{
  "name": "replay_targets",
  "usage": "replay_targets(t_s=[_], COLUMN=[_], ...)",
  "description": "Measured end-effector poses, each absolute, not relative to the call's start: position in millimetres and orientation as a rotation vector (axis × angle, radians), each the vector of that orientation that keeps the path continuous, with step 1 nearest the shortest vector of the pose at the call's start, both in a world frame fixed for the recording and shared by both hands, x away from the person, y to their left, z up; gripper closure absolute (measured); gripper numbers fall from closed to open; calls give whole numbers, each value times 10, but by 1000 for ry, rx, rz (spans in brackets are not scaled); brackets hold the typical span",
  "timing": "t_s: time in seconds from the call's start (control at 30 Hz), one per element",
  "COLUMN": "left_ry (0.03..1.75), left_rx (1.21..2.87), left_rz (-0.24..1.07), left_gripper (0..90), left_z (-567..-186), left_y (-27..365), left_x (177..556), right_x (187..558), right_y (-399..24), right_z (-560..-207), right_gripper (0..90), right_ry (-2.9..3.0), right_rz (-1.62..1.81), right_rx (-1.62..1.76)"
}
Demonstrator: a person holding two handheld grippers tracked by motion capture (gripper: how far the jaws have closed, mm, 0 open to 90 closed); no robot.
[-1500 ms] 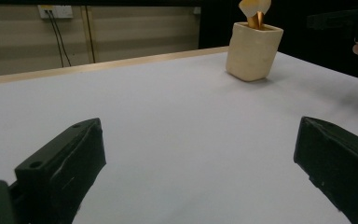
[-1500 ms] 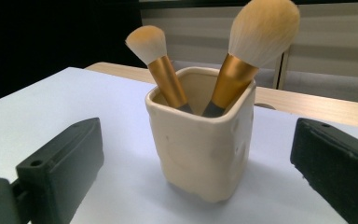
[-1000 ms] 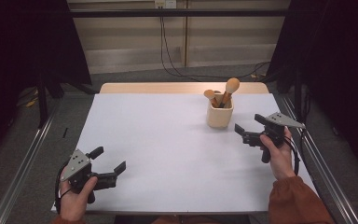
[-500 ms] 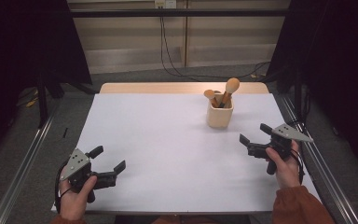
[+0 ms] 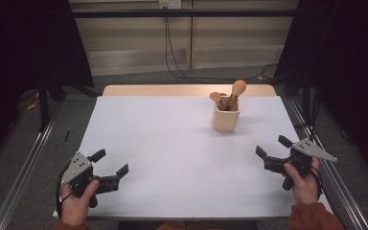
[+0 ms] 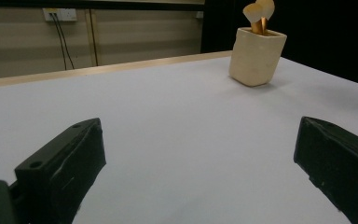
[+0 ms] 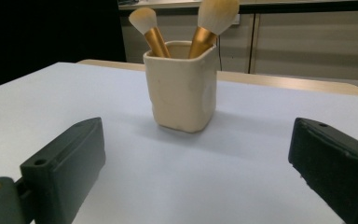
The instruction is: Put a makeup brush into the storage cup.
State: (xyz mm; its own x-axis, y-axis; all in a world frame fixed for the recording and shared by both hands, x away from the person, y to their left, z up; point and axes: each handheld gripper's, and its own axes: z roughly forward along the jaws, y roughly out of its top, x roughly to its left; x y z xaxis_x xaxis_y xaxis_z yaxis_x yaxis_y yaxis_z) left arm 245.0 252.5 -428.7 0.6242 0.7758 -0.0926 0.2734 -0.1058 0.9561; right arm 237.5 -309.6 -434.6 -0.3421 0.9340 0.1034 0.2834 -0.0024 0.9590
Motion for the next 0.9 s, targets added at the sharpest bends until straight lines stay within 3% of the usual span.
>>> replay_targets(t_s=[0.9], left_ry=[870], left_rx=[1673], left_rz=[528], left_gripper=[20], left_z=[-4287], left_y=[2527], left_x=[2440], right_x=[2055], right_y=[-3206], right_z=[-4454], right_gripper=[27], right_ry=[1688], right_rz=[1317], right_rx=[1290])
